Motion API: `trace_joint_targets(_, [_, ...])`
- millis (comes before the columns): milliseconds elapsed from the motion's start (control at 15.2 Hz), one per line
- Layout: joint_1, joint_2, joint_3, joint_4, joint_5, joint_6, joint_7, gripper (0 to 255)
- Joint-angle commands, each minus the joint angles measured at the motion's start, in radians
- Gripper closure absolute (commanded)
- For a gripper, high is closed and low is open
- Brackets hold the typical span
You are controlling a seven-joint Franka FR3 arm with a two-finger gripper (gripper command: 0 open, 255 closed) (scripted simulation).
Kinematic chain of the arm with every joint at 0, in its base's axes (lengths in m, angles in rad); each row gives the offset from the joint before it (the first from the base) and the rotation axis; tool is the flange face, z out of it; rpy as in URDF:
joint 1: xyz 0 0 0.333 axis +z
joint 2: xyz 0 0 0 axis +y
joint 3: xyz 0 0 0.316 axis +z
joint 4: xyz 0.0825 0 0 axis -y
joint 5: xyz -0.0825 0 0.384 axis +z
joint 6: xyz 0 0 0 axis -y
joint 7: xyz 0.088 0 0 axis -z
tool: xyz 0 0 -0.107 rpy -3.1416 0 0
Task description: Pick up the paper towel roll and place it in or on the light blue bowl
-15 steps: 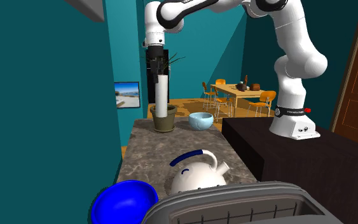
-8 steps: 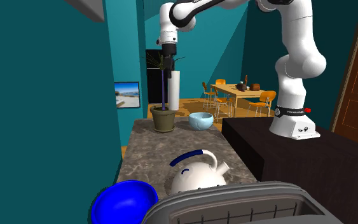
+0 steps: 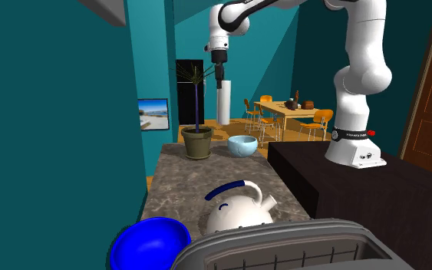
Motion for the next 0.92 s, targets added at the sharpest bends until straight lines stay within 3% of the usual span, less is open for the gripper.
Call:
trace_joint_targets(0, [-0.023,-0.027,-0.021,-0.026,-0.008,-0.003,-0.043,255])
trace_joint_targets(858, [-0.16,-0.111,-0.162,-0.063,-0.054,-0.054,-0.302,255])
